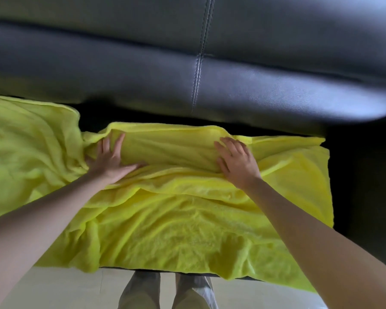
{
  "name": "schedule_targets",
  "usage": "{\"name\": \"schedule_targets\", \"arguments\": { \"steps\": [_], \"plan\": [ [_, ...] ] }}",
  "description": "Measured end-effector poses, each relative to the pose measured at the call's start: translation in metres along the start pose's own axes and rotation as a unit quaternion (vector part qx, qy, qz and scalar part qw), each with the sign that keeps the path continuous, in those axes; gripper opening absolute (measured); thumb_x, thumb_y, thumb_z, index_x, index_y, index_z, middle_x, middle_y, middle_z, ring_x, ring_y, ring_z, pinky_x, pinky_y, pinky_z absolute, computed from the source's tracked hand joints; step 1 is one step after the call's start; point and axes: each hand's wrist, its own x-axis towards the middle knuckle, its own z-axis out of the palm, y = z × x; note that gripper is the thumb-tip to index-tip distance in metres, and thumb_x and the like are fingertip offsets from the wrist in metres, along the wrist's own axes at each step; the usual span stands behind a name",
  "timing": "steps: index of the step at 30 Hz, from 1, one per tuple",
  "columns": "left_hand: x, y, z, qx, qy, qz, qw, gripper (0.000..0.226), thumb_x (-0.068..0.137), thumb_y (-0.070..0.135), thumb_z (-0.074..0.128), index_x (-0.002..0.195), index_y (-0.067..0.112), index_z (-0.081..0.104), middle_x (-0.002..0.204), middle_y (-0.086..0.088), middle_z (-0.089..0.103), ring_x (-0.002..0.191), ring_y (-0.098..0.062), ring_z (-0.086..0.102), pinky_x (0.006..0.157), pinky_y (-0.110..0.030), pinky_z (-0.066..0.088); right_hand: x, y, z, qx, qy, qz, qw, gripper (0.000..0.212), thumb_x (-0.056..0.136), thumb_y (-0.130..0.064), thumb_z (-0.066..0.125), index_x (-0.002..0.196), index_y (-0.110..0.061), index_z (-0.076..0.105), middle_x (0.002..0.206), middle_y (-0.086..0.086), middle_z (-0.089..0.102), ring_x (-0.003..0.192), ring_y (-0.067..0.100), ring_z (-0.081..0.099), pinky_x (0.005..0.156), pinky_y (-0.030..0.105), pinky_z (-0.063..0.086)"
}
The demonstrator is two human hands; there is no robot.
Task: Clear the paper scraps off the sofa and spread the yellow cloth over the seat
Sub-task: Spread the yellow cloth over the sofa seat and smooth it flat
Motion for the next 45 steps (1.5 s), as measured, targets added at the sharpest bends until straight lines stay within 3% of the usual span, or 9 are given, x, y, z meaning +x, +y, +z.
{"name": "schedule_targets", "arguments": {
  "steps": [3, 6, 9, 15, 22, 29, 35, 39, 45],
  "plan": [
    [0.021, 0.021, -0.013, -0.082, 0.161, -0.059, 0.982, 0.068, 0.09, 0.056, 0.047, 0.147, 0.023, 0.029, 0.152, -0.01, 0.027, 0.14, -0.03, 0.022, 0.106, -0.063, 0.025, -0.01, 0.025, -0.01, 0.015, 0.053, 0.171, 0.984, 0.034, 0.084, -0.01, 0.052, 0.118, -0.007, 0.056, 0.117, 0.015, 0.056, 0.105, 0.036, 0.053, 0.085, 0.044, 0.045],
    [0.03, 0.057, -0.024, -0.154, 0.269, -0.186, 0.932, 0.042, 0.091, 0.03, 0.047, 0.13, 0.014, 0.048, 0.135, -0.014, 0.046, 0.128, -0.035, 0.038, 0.106, -0.052, 0.026, -0.018, 0.058, -0.015, 0.073, -0.025, 0.315, 0.946, 0.047, 0.084, -0.007, 0.051, 0.131, -0.009, 0.046, 0.132, 0.015, 0.044, 0.118, 0.036, 0.041, 0.092, 0.047, 0.041],
    [0.016, 0.103, -0.004, -0.129, 0.299, -0.106, 0.939, 0.033, 0.083, 0.02, 0.053, 0.116, 0.013, 0.051, 0.123, -0.013, 0.05, 0.119, -0.035, 0.043, 0.098, -0.046, 0.029, -0.022, 0.086, -0.012, 0.094, -0.075, 0.3, 0.946, 0.06, 0.087, -0.016, 0.053, 0.143, -0.018, 0.035, 0.147, 0.009, 0.032, 0.132, 0.033, 0.032, 0.105, 0.047, 0.034],
    [-0.005, 0.186, 0.062, 0.003, 0.131, 0.276, 0.952, 0.065, 0.086, 0.036, 0.057, 0.144, 0.018, 0.036, 0.151, -0.014, 0.029, 0.14, -0.033, 0.026, 0.11, -0.044, 0.027, -0.014, 0.105, -0.009, 0.077, -0.094, 0.332, 0.936, 0.068, 0.085, -0.026, 0.055, 0.147, -0.028, 0.027, 0.152, 0.005, 0.024, 0.139, 0.029, 0.022, 0.108, 0.046, 0.028],
    [0.02, 0.224, 0.071, 0.086, 0.086, 0.236, 0.964, 0.076, 0.09, 0.06, 0.041, 0.152, 0.025, 0.015, 0.158, -0.011, 0.011, 0.146, -0.029, 0.007, 0.119, -0.046, 0.004, -0.008, 0.106, 0.003, 0.018, -0.054, 0.429, 0.901, 0.051, 0.092, -0.024, 0.041, 0.142, -0.024, 0.034, 0.148, 0.012, 0.029, 0.132, 0.032, 0.029, 0.105, 0.043, 0.026],
    [0.004, 0.24, 0.084, 0.065, 0.138, 0.259, 0.954, 0.075, 0.09, 0.055, 0.045, 0.151, 0.018, 0.022, 0.156, -0.018, 0.018, 0.147, -0.032, 0.011, 0.117, -0.047, 0.009, -0.041, 0.145, -0.005, 0.022, 0.154, 0.44, 0.884, 0.037, 0.082, -0.017, 0.041, 0.113, -0.005, 0.059, 0.115, 0.02, 0.055, 0.108, 0.037, 0.049, 0.094, 0.042, 0.029],
    [-0.007, 0.257, 0.104, 0.068, 0.089, 0.277, 0.954, 0.08, 0.091, 0.059, 0.039, 0.153, 0.024, 0.003, 0.16, -0.011, -0.008, 0.148, -0.028, -0.008, 0.118, -0.049, -0.004, -0.075, 0.203, -0.009, 0.178, 0.023, 0.485, 0.856, 0.051, 0.095, -0.014, 0.036, 0.145, -0.017, 0.034, 0.152, 0.008, 0.031, 0.138, 0.029, 0.03, 0.109, 0.04, 0.029],
    [-0.009, 0.262, 0.108, 0.077, 0.09, 0.269, 0.956, 0.08, 0.091, 0.058, 0.038, 0.153, 0.022, 0.002, 0.16, -0.012, -0.01, 0.148, -0.03, -0.01, 0.117, -0.051, -0.006, -0.082, 0.213, -0.009, 0.03, -0.084, 0.44, 0.894, 0.056, 0.097, -0.024, 0.036, 0.151, -0.022, 0.02, 0.155, 0.007, 0.023, 0.139, 0.028, 0.025, 0.108, 0.042, 0.029],
    [-0.009, 0.269, 0.111, 0.088, 0.085, 0.287, 0.95, 0.08, 0.091, 0.059, 0.037, 0.154, 0.021, 0.003, 0.16, -0.013, -0.009, 0.148, -0.031, -0.009, 0.117, -0.052, -0.004, -0.056, 0.209, -0.016, -0.139, -0.154, 0.492, 0.845, 0.054, 0.094, -0.022, 0.038, 0.143, -0.001, 0.031, 0.144, 0.018, 0.029, 0.127, 0.032, 0.032, 0.098, 0.035, 0.033]
  ]
}}
